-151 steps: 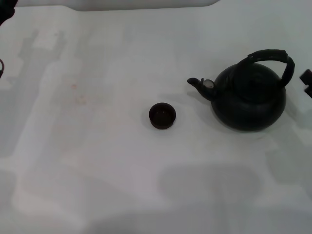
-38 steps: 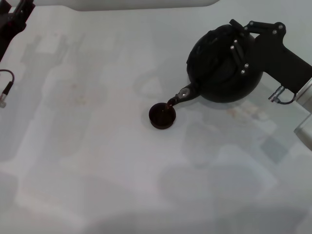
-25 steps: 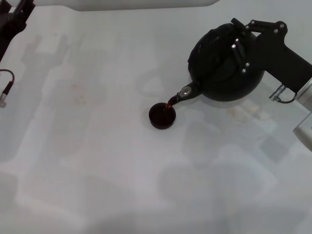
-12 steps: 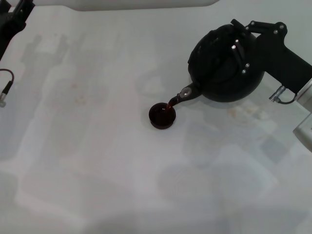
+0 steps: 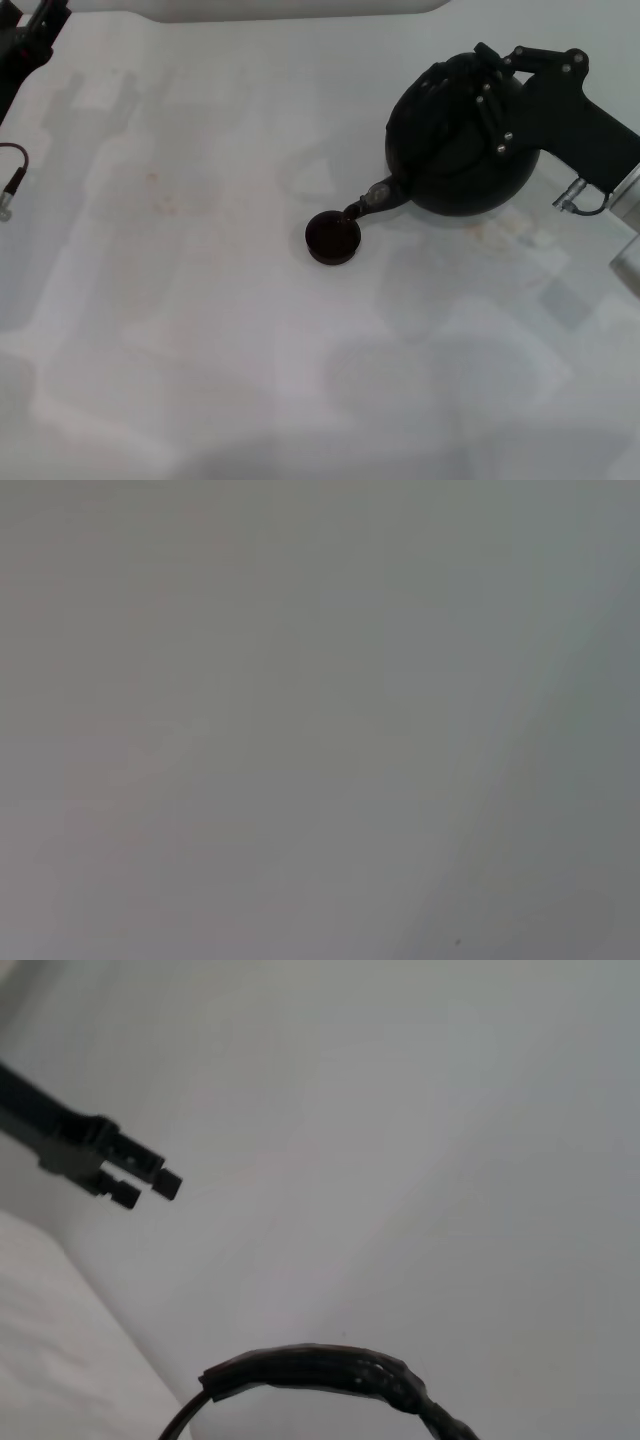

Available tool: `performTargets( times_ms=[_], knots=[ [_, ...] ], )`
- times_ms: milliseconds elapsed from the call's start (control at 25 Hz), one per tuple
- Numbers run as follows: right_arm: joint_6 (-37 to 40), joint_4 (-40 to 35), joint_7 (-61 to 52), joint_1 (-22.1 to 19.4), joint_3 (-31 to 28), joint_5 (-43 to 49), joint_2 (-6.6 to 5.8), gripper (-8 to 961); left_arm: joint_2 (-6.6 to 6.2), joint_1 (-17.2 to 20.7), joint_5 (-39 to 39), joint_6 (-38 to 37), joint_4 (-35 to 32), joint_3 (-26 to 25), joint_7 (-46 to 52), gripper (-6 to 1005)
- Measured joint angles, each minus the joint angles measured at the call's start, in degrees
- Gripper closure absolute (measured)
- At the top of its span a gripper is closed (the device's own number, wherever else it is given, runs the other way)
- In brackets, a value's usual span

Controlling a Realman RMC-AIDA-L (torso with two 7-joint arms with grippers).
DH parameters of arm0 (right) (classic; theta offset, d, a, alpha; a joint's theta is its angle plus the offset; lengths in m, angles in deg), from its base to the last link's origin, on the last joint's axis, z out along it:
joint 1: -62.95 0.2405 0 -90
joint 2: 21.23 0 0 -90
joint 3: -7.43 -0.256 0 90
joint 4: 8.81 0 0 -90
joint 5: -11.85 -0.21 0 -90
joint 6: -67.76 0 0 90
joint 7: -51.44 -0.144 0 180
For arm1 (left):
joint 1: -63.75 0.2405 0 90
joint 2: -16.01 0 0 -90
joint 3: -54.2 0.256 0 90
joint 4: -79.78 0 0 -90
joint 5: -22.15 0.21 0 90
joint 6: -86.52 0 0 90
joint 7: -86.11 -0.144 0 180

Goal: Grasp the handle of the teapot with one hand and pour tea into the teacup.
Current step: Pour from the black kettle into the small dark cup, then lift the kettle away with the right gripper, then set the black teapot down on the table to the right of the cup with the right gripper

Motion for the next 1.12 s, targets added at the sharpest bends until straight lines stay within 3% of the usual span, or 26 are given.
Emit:
performTargets(
  times_ms=[600,800,1120],
  knots=[
    [2.47,0.08,-33.27,-0.54,-0.97,-0.46,-0.45,842,0.04,-0.41,0.00,0.00,0.00,0.00,0.00,198],
    [4.59,1.18,-37.90,-1.88,-3.10,-1.02,-0.63,842,-0.06,-0.50,0.00,0.06,0.00,0.00,0.00,198],
    [10.13,9.29,-41.54,-4.23,-6.07,-2.84,-0.59,843,0.00,-0.20,0.00,0.08,0.00,0.00,0.00,196]
  ],
)
